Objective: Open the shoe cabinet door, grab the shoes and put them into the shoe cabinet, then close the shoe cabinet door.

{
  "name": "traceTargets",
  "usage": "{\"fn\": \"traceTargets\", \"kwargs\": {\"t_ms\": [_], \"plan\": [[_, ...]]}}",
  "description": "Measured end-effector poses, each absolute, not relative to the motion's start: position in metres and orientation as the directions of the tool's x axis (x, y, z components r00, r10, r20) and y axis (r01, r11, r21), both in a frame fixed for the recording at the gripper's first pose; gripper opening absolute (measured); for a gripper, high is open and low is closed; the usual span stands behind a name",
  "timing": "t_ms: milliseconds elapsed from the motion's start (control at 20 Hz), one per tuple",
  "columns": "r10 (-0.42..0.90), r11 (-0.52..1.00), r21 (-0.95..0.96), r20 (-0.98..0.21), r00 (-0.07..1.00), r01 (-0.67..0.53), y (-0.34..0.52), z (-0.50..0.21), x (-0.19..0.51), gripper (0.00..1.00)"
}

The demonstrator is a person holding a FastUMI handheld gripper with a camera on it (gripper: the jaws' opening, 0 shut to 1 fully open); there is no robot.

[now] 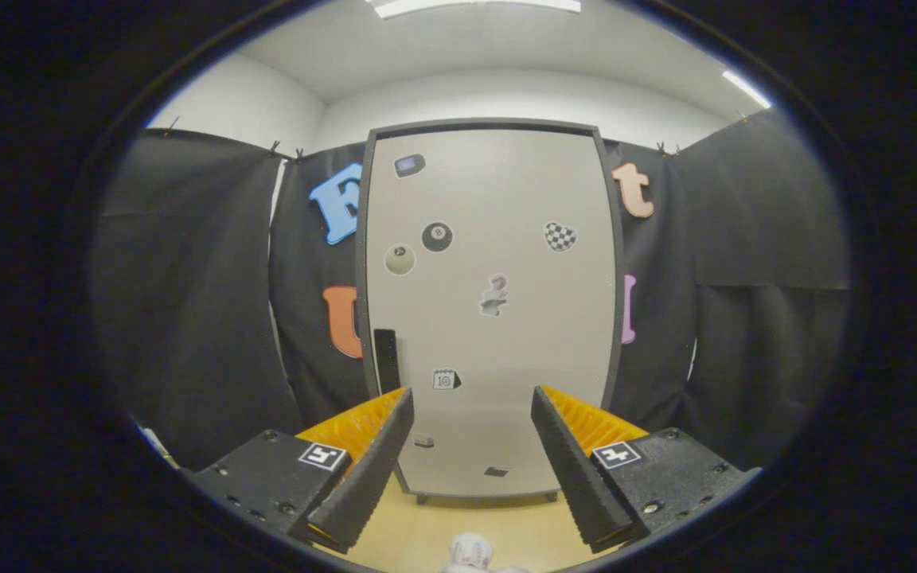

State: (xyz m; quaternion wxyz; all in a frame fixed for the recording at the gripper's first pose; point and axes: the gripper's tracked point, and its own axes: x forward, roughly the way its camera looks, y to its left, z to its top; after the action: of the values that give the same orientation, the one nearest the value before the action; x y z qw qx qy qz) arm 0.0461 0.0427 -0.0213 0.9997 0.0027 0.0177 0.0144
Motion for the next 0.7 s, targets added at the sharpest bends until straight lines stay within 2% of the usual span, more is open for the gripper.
{"fn": "traceTargets", "kwargs": {"t_ms": [500,700], "plan": [[0.126,0.992,0.005,-0.071,0.989,-0.126,0.131,-0.053,0.147,0.97],[0.112,0.994,0.005,-0.081,0.990,-0.112,0.146,-0.061,0.190,0.97]]}}
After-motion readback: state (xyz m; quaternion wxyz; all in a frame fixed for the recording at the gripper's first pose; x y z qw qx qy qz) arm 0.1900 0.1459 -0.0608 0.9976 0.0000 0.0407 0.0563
